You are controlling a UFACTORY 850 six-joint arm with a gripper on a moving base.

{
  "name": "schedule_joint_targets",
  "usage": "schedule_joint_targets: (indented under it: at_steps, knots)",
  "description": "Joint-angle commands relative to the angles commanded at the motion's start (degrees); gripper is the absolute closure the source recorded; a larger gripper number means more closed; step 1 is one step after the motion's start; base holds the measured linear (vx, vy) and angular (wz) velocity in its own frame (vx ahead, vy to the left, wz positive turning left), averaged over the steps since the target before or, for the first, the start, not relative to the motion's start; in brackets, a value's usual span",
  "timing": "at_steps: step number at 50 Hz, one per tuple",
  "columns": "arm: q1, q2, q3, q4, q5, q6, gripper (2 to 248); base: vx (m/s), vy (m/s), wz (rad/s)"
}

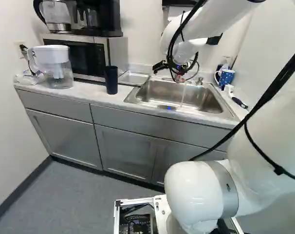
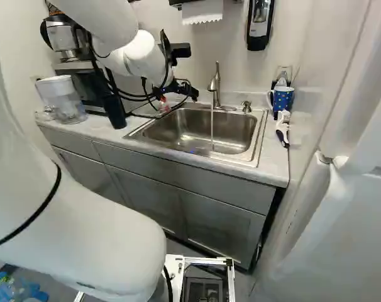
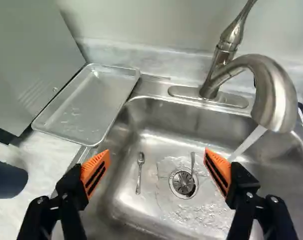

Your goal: Rinse the cup and place it in the tray

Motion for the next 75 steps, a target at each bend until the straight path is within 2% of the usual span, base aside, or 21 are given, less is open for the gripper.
schedule_joint_targets:
  at_steps: [25, 75]
  knots:
    - [-2.8, 1.0, 0.9, 0.8, -9.7, 0.0, 3, 0.0, 0.0, 0.0]
    - [-10.2, 1.7, 1.5, 0.8, -9.6, 0.0, 3, 0.0, 0.0, 0.0]
